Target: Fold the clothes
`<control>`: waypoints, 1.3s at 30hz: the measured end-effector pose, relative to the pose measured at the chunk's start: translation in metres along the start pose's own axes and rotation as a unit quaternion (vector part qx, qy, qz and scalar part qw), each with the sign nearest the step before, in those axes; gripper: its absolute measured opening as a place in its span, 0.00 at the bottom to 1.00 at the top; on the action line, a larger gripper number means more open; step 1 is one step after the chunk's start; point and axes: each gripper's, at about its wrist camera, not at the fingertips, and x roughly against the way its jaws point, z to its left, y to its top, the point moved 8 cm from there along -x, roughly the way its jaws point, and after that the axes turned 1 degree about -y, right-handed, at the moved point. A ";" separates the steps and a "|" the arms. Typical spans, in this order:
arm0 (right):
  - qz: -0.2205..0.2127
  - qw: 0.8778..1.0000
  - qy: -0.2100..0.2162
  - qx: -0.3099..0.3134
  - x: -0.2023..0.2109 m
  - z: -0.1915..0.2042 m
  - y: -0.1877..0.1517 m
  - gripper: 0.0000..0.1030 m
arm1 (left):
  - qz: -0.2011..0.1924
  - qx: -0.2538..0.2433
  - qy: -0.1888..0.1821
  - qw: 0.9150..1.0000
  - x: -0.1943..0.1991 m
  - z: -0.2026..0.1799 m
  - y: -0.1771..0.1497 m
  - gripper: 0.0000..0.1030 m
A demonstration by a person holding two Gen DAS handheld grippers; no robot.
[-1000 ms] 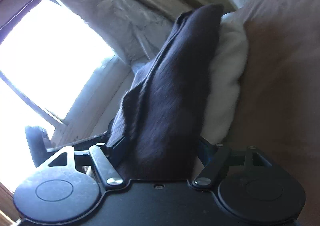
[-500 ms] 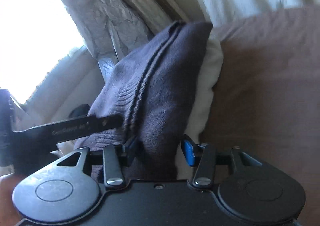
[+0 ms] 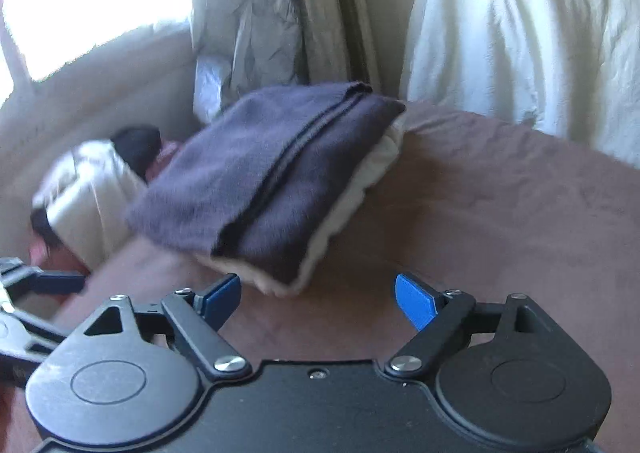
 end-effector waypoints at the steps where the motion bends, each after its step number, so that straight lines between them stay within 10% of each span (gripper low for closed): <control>1: 0.006 1.000 -0.001 0.001 0.004 0.003 0.000 0.85 | -0.002 0.006 0.004 1.000 0.007 -0.001 -0.004 0.97; 19: 0.005 0.998 -0.062 -0.009 0.037 0.024 -0.013 0.91 | 0.002 0.025 0.049 0.998 0.058 -0.054 -0.091 0.99; 39: -0.011 0.997 -0.073 -0.010 0.041 0.018 -0.045 0.93 | -0.049 0.018 0.070 0.996 0.066 -0.072 -0.099 1.00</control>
